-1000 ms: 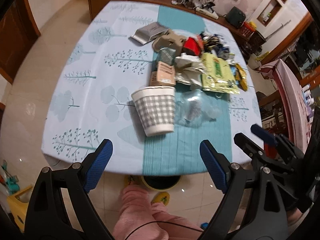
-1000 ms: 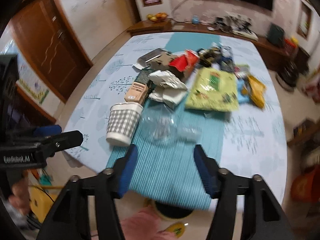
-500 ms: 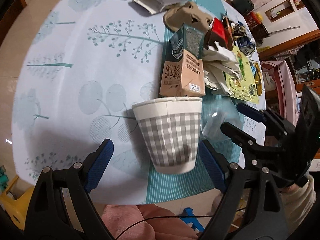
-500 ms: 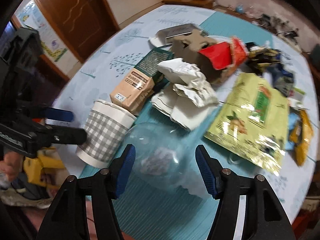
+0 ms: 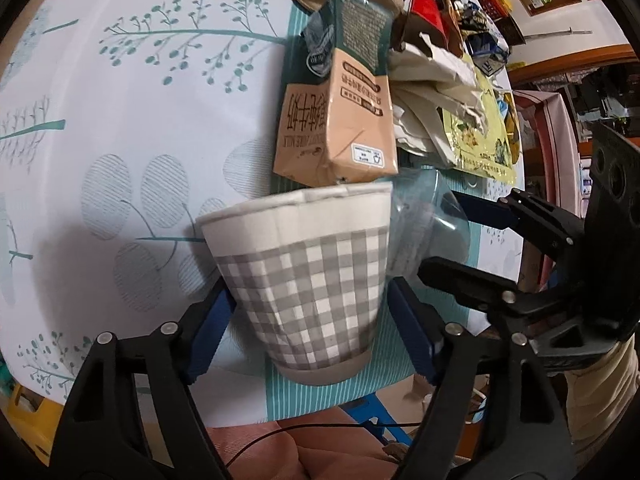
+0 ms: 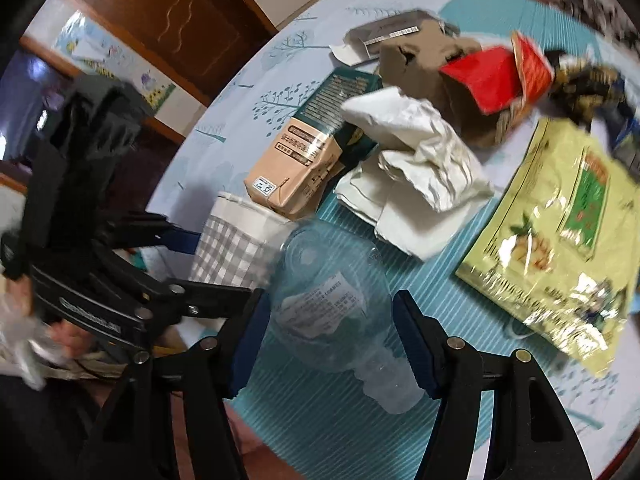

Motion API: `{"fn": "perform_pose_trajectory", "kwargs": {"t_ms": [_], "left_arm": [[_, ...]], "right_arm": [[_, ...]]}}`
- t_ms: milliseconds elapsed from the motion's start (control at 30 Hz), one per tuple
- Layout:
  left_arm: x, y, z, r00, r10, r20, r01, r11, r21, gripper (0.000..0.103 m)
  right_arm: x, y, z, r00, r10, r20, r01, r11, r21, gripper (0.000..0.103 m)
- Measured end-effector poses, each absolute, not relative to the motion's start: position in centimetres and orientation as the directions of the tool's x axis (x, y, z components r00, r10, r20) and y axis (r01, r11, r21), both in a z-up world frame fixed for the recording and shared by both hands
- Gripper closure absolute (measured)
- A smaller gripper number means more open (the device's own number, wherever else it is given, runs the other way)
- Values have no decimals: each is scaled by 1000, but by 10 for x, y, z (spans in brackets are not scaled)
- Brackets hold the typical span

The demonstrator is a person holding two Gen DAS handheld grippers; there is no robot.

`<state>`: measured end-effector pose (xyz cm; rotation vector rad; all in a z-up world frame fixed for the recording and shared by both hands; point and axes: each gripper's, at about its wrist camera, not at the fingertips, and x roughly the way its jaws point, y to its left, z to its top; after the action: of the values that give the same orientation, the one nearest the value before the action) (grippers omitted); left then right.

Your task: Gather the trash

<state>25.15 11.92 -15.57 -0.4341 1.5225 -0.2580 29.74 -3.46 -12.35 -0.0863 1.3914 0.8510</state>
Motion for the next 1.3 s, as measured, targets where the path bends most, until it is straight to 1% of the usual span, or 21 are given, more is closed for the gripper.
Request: {"fn": "perform_pose_trajectory", "kwargs": {"t_ms": [67, 200, 300, 333, 467, 700, 833, 1033, 1167, 1300], "left_arm": [[251, 119, -155, 54, -423, -904, -93, 900, -427, 34], [252, 115, -156, 63, -430, -901, -89, 896, -434, 35], [252, 121, -154, 71, -435, -897, -94, 893, -441, 37], [251, 125, -152, 75, -439, -895, -94, 891, -445, 39], [249, 128, -146, 87, -438, -895, -69, 894, -444, 42], [238, 130, -129, 108, -441, -891, -7, 896, -445, 43], [227, 130, -113, 132, -442, -888, 36, 897, -441, 43], [200, 118, -70, 211, -417, -884, 114, 909, -401, 43], [166, 107, -34, 291, -397, -870, 139, 918, -372, 43], [123, 91, -9, 369, -362, -856, 139, 932, -334, 43]], "right_arm": [[303, -36, -127, -76, 487, -870, -553, 706, 443, 38], [308, -38, -133, -104, 521, -847, -520, 697, 493, 37], [306, -31, -141, -122, 508, -853, -522, 698, 490, 37], [306, -27, -141, -121, 506, -854, -529, 695, 487, 39], [292, -22, -131, -36, 491, -870, -561, 711, 424, 43], [261, -29, -103, 75, 491, -868, -509, 767, 390, 45], [244, -42, -89, 129, 500, -856, -450, 799, 399, 45], [204, -69, -50, 221, 524, -822, -372, 825, 426, 45], [171, -82, -25, 265, 533, -804, -334, 832, 442, 45], [126, -98, -6, 294, 535, -793, -310, 837, 450, 45]]}}
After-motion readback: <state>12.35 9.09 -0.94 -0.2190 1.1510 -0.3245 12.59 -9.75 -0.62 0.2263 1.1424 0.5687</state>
